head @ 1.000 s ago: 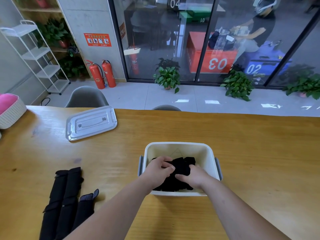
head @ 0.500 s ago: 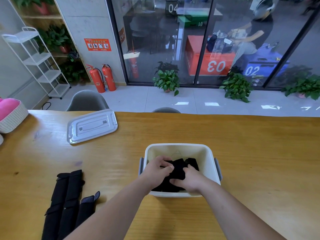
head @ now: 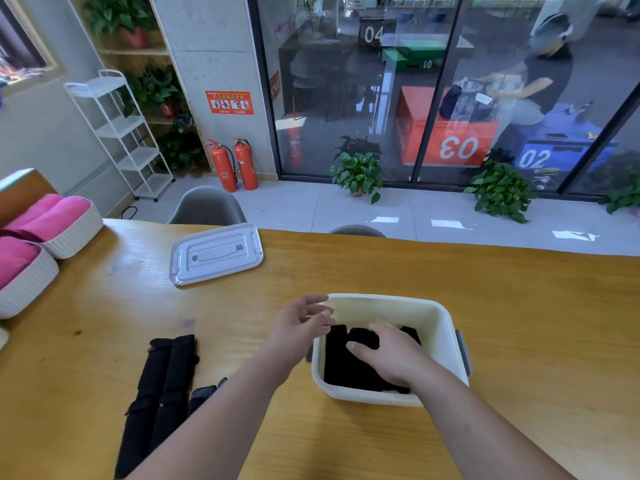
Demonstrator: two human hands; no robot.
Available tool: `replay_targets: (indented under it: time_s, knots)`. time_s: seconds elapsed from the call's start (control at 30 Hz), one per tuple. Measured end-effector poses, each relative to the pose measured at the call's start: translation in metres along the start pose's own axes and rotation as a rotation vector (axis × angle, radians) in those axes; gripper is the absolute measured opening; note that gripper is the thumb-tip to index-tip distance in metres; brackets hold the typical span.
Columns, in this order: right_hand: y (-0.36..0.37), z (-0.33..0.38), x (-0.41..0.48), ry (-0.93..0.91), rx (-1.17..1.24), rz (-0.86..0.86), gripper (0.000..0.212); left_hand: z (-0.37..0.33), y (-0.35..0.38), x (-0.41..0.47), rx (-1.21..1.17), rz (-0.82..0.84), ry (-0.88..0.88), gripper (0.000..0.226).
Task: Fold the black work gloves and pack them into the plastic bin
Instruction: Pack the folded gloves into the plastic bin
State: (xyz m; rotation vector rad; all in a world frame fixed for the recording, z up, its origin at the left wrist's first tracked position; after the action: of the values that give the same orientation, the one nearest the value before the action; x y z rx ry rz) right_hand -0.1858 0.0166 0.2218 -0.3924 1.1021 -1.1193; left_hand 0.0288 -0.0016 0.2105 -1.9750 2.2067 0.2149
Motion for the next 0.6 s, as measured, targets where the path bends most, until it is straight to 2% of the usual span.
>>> replay_targets:
  time_s: [0.13,0.3,0.47,0.6]
  knots:
    - [0.008,0.051,-0.001,-0.119,-0.006,-0.036,0.083,0.006,-0.048,-0.012,-0.018,-0.149,0.018,0.025]
    - [0.038,0.101,0.006,-0.253,-0.014,-0.001,0.084,0.029,-0.104,-0.036,0.008,-0.27,-0.027,0.025]
    - [0.074,0.141,0.016,-0.316,-0.165,-0.091,0.077,0.057,-0.157,-0.071,0.101,-0.377,-0.11,0.025]
    - [0.106,0.166,0.02,-0.345,-0.175,0.027,0.076,0.08,-0.193,-0.093,0.156,-0.448,-0.174,0.026]
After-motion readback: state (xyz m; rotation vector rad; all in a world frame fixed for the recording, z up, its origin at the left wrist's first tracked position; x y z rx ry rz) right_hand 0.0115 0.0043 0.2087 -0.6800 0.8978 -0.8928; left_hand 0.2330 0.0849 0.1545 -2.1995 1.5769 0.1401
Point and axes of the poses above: each hand's wrist, its own x-axis towards the middle knuckle, its own y-axis out of the palm, z = x × y, the point moved 1 cm from there along x, towards the middle knuckle, and after that the axes turned 3 degrees about y, right-handed, at the moved point
